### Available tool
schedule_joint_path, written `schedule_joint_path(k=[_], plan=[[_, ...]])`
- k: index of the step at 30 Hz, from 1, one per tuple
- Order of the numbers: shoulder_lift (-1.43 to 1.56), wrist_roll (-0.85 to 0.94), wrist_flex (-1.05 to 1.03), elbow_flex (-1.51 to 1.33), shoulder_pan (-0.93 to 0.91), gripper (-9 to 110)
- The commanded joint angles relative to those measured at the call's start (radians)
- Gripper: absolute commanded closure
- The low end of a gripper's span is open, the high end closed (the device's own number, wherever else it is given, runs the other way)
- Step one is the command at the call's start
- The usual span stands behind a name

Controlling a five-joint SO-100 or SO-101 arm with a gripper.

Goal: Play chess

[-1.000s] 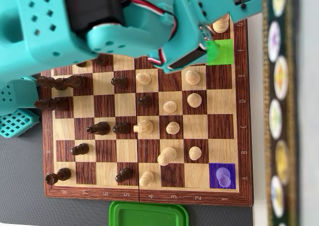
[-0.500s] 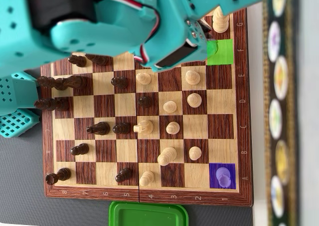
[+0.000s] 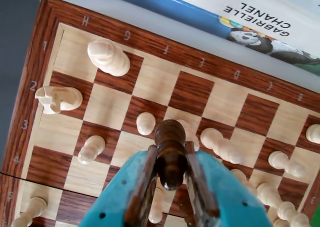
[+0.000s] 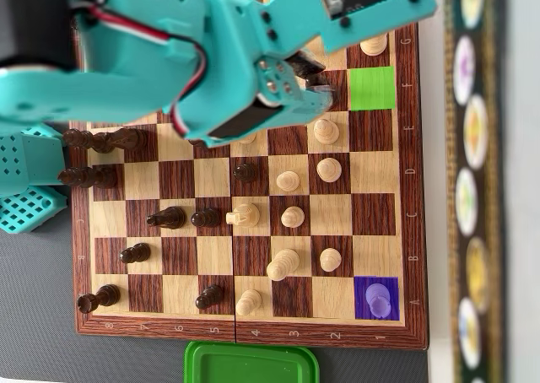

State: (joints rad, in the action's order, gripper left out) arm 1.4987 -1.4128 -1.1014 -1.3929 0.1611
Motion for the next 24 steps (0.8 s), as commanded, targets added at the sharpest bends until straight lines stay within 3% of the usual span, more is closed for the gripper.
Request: schedule_joint_path(k=[1, 11, 24], plan=[[0.107, -0.005, 0.014, -0.009, -0.029, 96], [0.270, 0.003, 0.005, -0.080, -0.169, 96], [0.419, 0.006, 0.008, -0.293, -0.555, 96]])
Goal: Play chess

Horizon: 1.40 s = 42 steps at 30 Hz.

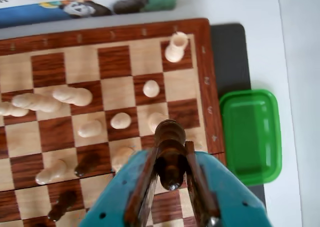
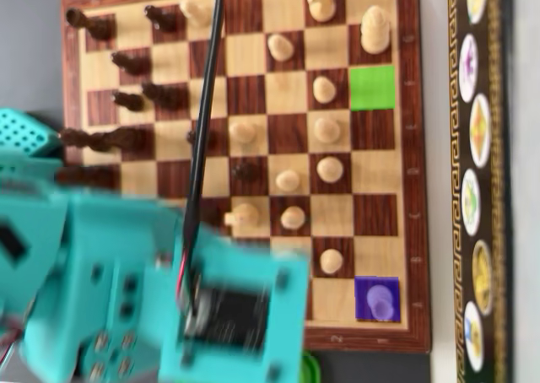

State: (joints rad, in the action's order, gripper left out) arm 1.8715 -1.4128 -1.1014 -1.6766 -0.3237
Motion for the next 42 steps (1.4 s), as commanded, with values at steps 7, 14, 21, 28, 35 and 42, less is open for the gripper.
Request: schedule_joint_path(k=[7, 14, 21, 28, 35, 42], plan=[[0.037, 0.008, 0.011, -0.054, -0.195, 96], [0.032, 0.071, 0.014, -0.072, -0.310, 96], [-0.110, 0.114, 0.127, -0.071, -0.351, 96], [-0.175, 0.114, 0.132, -0.060, -0.350, 96], [-0.175, 0.114, 0.132, -0.060, -0.337, 96], [-0.167, 0.114, 0.130, -0.058, -0.316, 90]])
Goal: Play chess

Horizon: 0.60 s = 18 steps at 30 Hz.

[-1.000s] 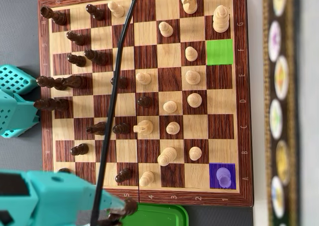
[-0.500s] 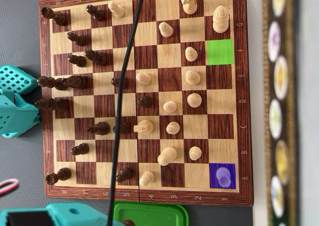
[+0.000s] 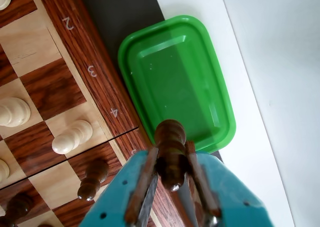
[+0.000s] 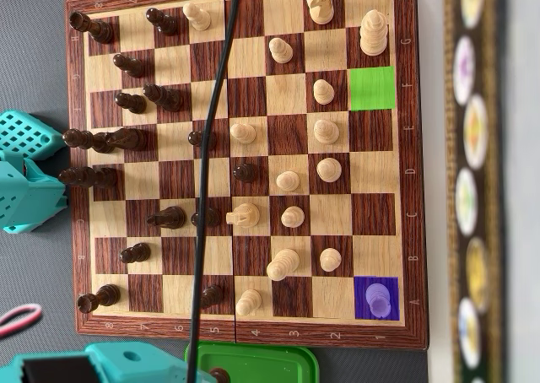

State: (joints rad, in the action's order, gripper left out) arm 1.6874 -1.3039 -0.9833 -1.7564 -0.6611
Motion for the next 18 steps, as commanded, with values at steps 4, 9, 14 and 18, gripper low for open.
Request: schedule_joint_path(k=[4, 9, 14, 18], plan=[[0.017, 0.005, 0.011, 0.021, 0.043, 90], [0.018, 0.005, 0.012, 0.021, 0.044, 90], [0.020, 0.005, 0.011, 0.023, 0.049, 90], [0.023, 0.005, 0.005, 0.057, 0.091, 90]])
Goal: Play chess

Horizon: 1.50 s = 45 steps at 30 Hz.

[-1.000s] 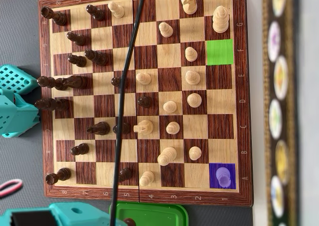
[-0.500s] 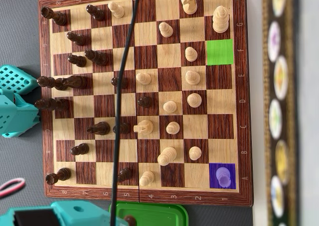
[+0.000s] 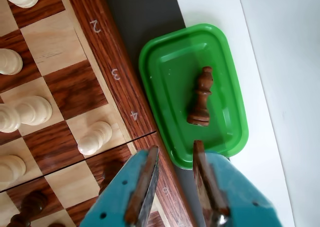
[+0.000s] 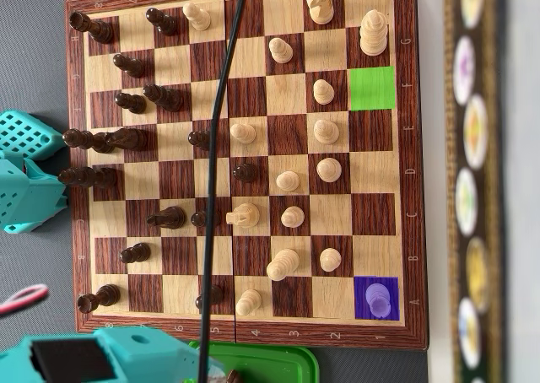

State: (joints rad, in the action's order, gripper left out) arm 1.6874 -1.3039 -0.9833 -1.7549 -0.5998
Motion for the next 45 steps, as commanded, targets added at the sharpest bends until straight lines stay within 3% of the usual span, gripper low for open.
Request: schedule_joint_path(k=[1, 9, 24, 39, 45], plan=[[0.037, 0.005, 0.005, 0.061, 0.043, 90], [0.247, -0.009, 0.014, 0.005, 0.149, 99], [0.370, -0.163, 0.015, -0.075, 0.380, 99], [0.061, -0.163, 0.095, 0.104, 0.399, 99], [-0.028, -0.160, 0.091, 0.187, 0.402, 92]])
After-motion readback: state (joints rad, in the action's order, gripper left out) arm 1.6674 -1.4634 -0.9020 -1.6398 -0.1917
